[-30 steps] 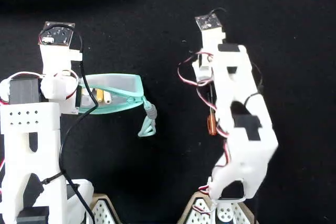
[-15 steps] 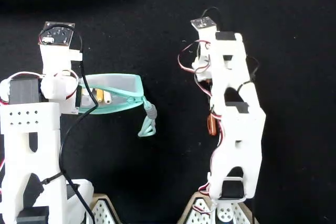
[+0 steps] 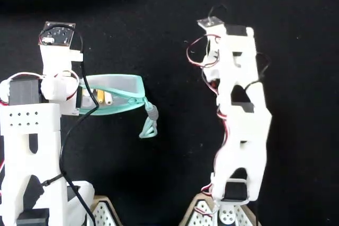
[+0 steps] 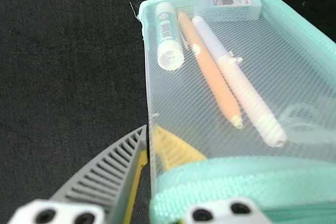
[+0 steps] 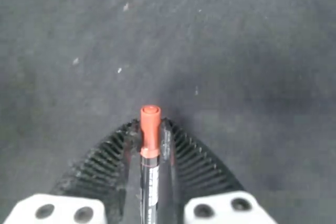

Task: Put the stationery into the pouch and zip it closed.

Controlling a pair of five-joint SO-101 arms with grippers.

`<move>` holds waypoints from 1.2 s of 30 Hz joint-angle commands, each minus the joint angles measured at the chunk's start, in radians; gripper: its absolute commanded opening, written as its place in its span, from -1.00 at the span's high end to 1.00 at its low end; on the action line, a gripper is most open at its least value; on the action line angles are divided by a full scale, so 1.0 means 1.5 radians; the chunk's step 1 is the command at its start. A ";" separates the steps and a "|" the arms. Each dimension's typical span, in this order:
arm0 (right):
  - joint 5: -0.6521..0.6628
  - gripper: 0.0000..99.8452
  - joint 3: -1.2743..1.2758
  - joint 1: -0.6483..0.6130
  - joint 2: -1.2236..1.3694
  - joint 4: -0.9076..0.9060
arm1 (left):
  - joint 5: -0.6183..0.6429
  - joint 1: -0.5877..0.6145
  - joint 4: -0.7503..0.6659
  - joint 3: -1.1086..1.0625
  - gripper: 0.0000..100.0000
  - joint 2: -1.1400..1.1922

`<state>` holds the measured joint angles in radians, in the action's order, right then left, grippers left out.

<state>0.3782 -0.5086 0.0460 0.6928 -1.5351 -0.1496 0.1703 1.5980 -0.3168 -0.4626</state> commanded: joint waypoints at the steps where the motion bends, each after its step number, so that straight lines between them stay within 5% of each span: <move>1: 0.001 0.98 0.074 -0.023 -0.175 -0.003 | 0.003 0.009 0.001 -0.036 0.94 0.010; 22: -0.099 0.98 0.766 -0.289 -1.420 0.239 | 0.005 0.004 0.000 -0.036 0.94 0.010; 36: -0.092 0.98 1.011 -0.684 -1.606 0.708 | 0.005 0.004 -0.003 -0.042 0.94 0.010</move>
<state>0.2340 0.9321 -0.8715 -1.7131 -0.6406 -0.1496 0.1703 1.5980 -0.3199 -0.4626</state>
